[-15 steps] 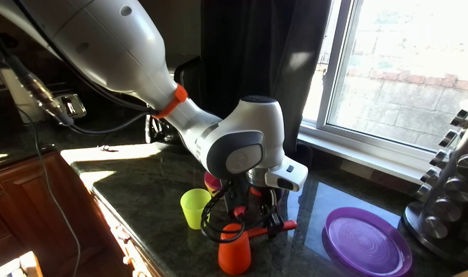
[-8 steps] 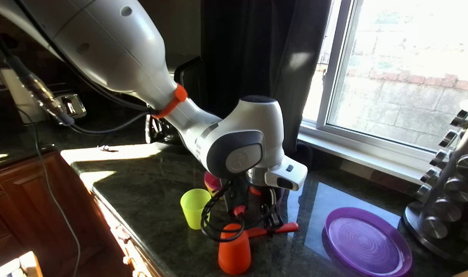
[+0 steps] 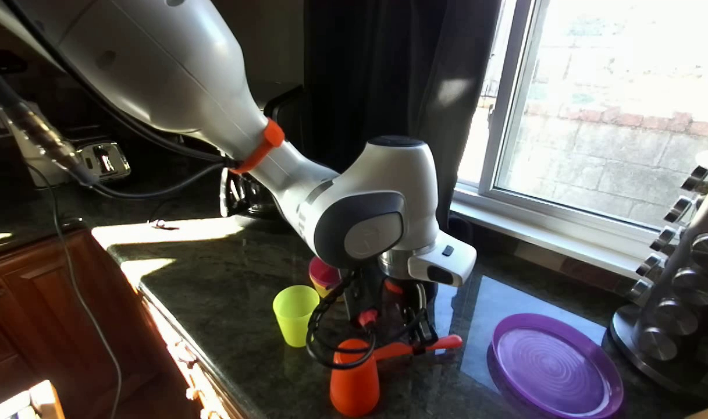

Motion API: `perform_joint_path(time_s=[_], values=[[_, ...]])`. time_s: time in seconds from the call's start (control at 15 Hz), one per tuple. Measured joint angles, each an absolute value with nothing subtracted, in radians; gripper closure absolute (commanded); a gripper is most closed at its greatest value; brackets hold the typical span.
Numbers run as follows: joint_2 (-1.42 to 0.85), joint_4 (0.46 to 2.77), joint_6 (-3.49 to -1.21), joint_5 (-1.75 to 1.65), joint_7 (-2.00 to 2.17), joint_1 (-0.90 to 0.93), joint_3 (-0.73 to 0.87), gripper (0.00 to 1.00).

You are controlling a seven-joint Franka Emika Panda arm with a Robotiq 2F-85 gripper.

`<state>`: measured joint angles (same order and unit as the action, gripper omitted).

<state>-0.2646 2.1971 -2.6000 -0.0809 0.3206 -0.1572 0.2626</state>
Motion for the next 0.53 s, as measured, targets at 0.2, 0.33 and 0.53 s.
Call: perform_joint_path(time_s=[0.2, 0.33, 0.53], values=[[-0.226, 2.199, -2.599, -0.069, 0.304, -0.176, 0.268, 0.96], [-0.199, 2.202, -2.599, -0.058, 0.292, -0.187, 0.269, 0.96], [-0.155, 2.209, -2.592, -0.041, 0.288, -0.2, 0.269, 0.96]])
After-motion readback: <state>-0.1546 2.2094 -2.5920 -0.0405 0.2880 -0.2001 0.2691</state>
